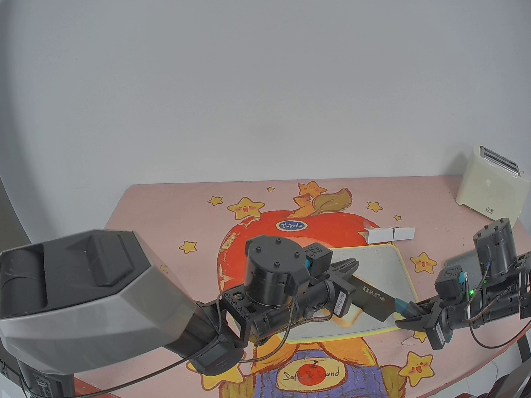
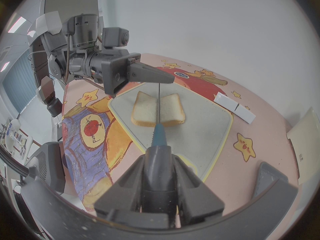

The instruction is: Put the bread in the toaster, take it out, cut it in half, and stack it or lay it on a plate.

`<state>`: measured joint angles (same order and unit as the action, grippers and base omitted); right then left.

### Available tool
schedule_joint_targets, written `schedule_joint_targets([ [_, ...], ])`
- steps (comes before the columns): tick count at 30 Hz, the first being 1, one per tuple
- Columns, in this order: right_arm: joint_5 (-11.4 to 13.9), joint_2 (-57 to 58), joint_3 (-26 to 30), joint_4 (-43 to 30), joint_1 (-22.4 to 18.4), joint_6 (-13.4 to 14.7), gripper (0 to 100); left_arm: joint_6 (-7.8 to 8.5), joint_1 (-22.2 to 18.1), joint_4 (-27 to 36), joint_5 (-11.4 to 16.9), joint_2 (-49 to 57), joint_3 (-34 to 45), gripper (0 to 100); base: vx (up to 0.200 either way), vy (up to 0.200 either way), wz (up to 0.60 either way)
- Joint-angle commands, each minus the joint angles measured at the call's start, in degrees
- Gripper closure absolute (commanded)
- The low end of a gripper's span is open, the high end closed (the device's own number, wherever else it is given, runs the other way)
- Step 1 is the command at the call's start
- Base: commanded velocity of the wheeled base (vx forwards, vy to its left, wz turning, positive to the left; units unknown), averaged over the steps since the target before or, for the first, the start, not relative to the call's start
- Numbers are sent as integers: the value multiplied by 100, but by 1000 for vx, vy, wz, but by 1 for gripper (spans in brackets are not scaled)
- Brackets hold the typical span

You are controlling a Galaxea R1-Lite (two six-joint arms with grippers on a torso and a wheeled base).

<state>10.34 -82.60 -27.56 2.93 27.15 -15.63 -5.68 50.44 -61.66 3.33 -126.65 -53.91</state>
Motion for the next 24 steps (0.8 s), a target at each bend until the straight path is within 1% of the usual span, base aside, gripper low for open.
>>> schedule_joint_targets([
  [1,3,-1,-56,-82,1,-2,100,-3,-8,-4,-8,-18,29,100,0,0,0],
  [5,3,7,-346,-82,1,-2,100,-3,0,-21,1,-35,29,100,0,0,0],
  [7,3,7,-381,-90,1,-2,100,-3,-8,-21,1,-27,29,100,0,0,0],
  [9,3,-1,-311,-99,1,-2,100,-3,-8,-21,-8,-18,29,100,0,0,0],
  [12,-5,-19,-12,-82,1,-2,100,-3,-8,-21,-8,-9,29,100,0,0,0],
  [15,-5,-10,146,-82,1,-2,100,-3,-8,-21,1,-9,21,100,0,0,0],
  [17,3,16,14,-64,1,-2,100,-3,-8,-21,1,-9,3,100,0,0,0],
  [21,12,78,-443,-55,1,16,100,-3,-8,-30,1,-9,-6,100,0,0,0],
  [23,12,69,-478,-55,1,16,100,-3,-8,-30,1,0,3,100,0,0,0],
  [24,3,34,-408,-64,1,16,100,-3,-8,-21,1,0,3,100,0,0,0],
])
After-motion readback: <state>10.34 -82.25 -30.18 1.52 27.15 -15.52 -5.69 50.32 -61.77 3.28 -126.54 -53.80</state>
